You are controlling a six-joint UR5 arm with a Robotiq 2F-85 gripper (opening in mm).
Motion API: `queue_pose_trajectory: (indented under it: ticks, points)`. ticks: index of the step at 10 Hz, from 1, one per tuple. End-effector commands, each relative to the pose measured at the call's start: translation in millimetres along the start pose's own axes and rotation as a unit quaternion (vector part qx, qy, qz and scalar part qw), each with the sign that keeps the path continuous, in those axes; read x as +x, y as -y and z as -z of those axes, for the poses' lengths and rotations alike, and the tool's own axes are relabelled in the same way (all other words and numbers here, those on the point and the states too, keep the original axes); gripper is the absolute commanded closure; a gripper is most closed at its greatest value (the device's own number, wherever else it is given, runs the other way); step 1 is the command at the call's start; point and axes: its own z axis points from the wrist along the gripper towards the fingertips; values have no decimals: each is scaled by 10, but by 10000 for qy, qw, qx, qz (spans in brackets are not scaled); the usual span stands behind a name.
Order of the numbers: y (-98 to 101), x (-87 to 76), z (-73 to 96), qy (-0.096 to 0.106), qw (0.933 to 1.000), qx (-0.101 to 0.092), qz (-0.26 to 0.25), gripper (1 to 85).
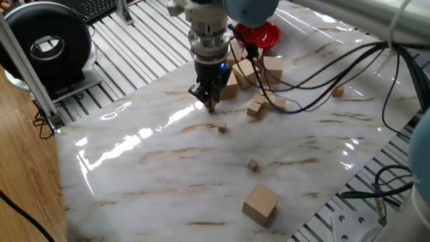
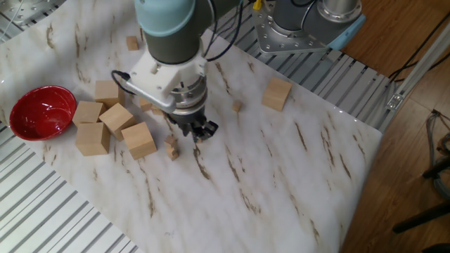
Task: Stack the blocks in a vertical line of five
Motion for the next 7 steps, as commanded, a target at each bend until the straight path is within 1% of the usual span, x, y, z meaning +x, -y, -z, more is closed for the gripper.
queue_pose_trajectory:
  ticks: [1, 2, 3, 4, 5, 6, 7]
  points:
    - [-97, 44, -138, -51, 9999, -94, 127, 533]
    - [-65, -23, -236, 53, 9996, -4, 277, 523]
    - [-11, 9, -308, -20, 9982, 95, 586, 510]
    - [20, 150, -370, -272, 9955, 77, 901, 457]
    - [-12, 144, -399, -249, 9962, 5, 837, 410]
    - [-166, 246, -386, -431, 9972, -295, 537, 407]
    - [-241, 273, -392, -482, 9970, -441, 406, 413]
